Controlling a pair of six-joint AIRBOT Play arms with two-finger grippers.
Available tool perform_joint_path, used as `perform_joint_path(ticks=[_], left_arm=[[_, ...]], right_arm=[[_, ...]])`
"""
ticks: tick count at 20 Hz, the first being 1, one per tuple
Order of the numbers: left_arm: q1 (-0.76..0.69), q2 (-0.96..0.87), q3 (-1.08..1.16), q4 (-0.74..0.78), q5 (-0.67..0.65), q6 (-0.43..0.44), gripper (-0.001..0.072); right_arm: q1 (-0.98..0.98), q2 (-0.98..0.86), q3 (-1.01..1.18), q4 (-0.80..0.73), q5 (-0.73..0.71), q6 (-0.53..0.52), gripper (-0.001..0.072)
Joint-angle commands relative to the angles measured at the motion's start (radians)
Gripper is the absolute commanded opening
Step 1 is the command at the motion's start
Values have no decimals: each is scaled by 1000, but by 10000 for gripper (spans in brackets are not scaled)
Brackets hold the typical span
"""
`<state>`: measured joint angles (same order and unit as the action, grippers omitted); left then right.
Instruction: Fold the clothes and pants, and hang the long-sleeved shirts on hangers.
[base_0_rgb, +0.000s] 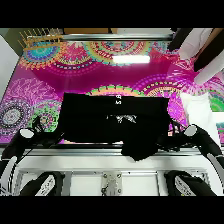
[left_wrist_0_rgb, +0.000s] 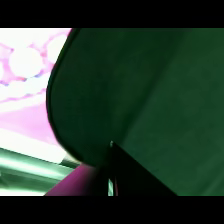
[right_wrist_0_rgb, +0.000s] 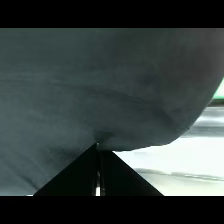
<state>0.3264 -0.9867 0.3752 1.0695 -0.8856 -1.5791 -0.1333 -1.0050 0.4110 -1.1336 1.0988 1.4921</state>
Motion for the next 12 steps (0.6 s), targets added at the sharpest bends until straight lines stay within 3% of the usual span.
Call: perform_joint_path(ticks=[1,4,7,12], left_arm=[[0,109,1,74,-84,-2,6],[0,239,13,124,-230,0,7],[0,338,105,135,-329,-9,6],[0,225,269,140,-338,-3,6]], right_arm=[[4,71,53,-97,97,5,12],[4,146,114,-200,226,5,12],[4,169,191,-200,265,5,12],[4,67,367,-202,227,27,11]])
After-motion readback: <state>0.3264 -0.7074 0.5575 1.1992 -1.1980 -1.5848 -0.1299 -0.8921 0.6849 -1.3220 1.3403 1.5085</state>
